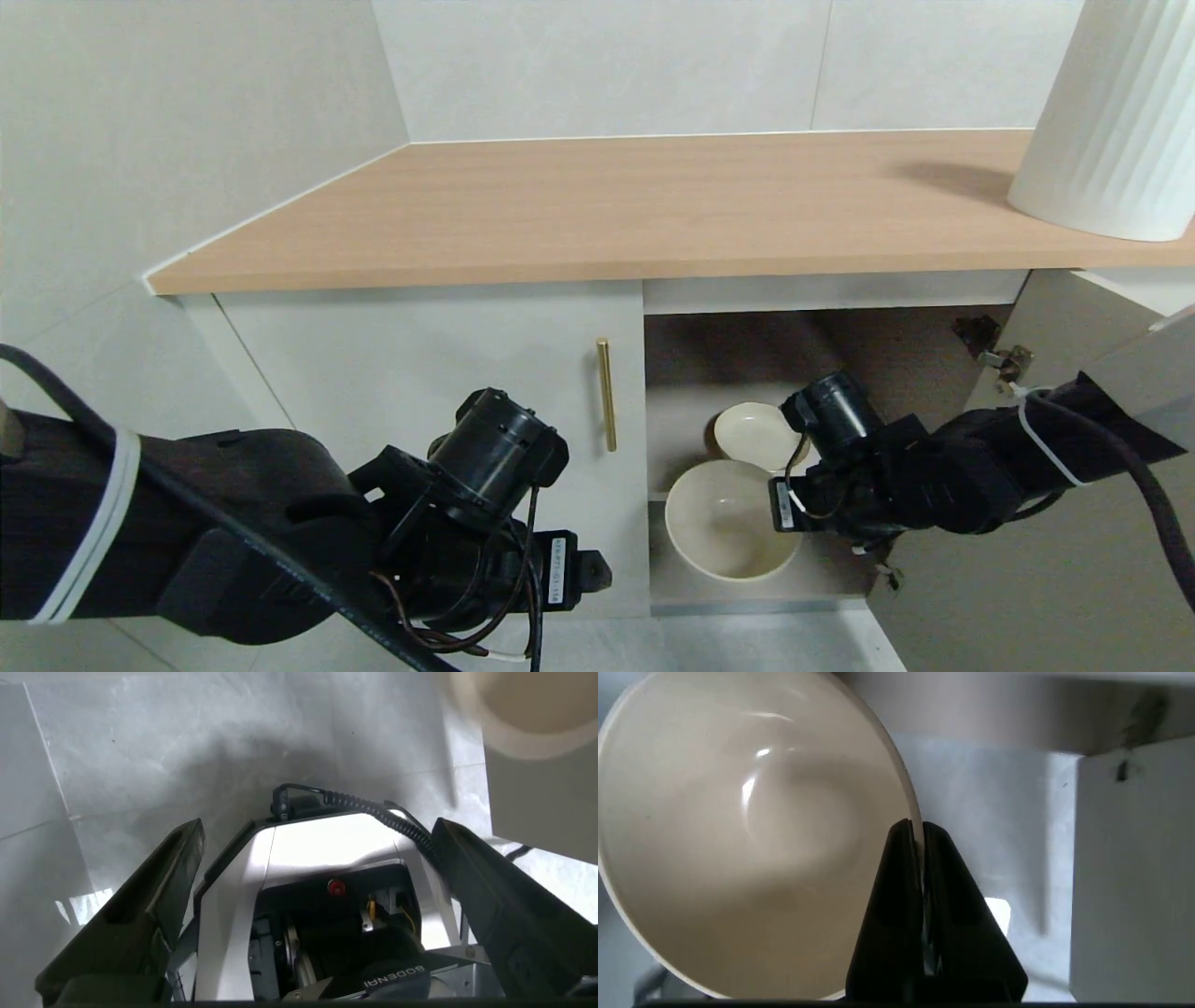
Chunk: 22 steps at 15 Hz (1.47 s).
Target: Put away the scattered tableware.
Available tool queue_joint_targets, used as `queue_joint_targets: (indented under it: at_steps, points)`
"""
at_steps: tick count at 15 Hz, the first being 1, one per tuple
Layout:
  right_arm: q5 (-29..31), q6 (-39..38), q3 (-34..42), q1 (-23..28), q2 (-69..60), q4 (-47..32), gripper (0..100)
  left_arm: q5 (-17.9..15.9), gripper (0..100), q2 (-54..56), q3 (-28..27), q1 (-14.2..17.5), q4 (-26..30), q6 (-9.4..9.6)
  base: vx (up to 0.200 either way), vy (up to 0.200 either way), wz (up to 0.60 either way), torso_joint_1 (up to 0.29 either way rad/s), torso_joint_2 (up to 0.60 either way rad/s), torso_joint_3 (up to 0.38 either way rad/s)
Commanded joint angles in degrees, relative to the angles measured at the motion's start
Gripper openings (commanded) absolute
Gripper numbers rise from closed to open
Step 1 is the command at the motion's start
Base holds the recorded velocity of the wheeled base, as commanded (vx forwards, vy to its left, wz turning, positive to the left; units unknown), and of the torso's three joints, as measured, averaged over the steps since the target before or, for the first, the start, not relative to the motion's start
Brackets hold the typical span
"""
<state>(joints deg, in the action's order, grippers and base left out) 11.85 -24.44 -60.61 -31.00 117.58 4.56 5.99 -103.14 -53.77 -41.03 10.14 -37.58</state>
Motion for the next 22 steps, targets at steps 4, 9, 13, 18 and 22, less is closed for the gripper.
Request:
queue_joint_targets:
  at_steps: [4,9,13,18,22]
  points:
    - [0.02,-7.81,-4.78,4.28,2.74,4.23,0,-0.01,100,0.49,-0.02,-0.01,0.05,0.05,0.000,0.000,0.00,0.000,0.00,0.000]
    - [0.19,-11.15,-6.89,8.06,5.82,12.23,0,0.08,100,0.58,-0.02,-0.01,-0.04,0.05,0.000,0.000,0.00,0.000,0.00,0.000]
    - [2.30,-12.12,-9.96,10.79,8.63,12.40,0,-0.01,100,0.66,-0.02,-0.01,0.05,0.05,0.000,0.000,0.00,0.000,0.00,0.000]
    - [4.94,-12.21,-11.55,11.49,11.27,12.49,0,0.08,100,0.66,-0.02,-0.01,-0.04,0.05,0.000,0.000,0.00,0.000,0.00,0.000]
    - [6.17,-12.21,-12.43,12.10,11.88,12.49,0,0.08,100,0.66,-0.02,-0.01,-0.04,-0.03,0.000,0.000,0.00,0.000,0.00,0.000]
